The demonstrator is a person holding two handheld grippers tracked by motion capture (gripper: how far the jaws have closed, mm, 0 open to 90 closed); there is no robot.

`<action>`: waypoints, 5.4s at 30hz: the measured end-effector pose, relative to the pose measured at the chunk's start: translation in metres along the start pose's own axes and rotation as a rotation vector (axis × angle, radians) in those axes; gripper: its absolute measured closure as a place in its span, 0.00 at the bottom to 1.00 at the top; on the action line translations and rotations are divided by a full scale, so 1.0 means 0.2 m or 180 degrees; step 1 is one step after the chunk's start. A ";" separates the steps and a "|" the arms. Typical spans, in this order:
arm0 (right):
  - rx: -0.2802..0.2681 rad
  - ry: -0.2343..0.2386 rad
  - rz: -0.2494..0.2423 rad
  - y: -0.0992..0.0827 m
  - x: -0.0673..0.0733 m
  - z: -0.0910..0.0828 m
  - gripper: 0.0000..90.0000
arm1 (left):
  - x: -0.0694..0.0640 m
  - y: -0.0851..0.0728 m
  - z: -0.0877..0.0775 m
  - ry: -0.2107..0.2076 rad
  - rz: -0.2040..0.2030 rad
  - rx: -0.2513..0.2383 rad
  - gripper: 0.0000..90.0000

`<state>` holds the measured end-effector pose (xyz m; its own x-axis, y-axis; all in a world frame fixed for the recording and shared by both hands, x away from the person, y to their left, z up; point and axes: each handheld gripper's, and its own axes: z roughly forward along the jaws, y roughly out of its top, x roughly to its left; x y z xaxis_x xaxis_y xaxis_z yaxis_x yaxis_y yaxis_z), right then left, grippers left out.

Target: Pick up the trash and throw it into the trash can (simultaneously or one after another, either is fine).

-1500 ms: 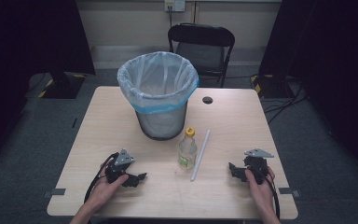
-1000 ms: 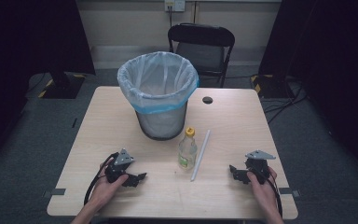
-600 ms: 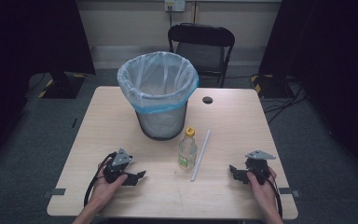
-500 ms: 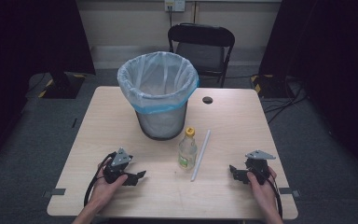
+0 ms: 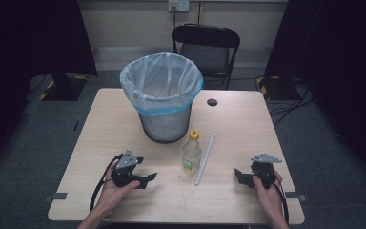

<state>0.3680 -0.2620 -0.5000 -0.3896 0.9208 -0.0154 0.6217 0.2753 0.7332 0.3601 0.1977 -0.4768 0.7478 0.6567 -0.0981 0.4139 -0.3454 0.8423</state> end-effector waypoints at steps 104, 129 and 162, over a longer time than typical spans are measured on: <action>0.0000 0.0000 0.0000 0.00 0.00 0.00 0.13 | -0.26 0.30 0.63 -0.0404 0.0403 -0.0145 0.31; -0.0001 0.0006 -0.0007 0.00 0.00 0.00 0.13 | -0.33 0.43 0.43 -0.0704 0.0261 -0.0346 0.31; 0.0000 0.0001 -0.0001 0.00 0.00 0.00 0.13 | -0.34 0.62 0.18 -0.0734 0.0370 -0.0608 0.31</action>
<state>0.3681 -0.2621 -0.5000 -0.3900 0.9207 -0.0155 0.6216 0.2756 0.7333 0.3795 0.0856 -0.3844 0.8913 0.4434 -0.0946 0.2301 -0.2628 0.9370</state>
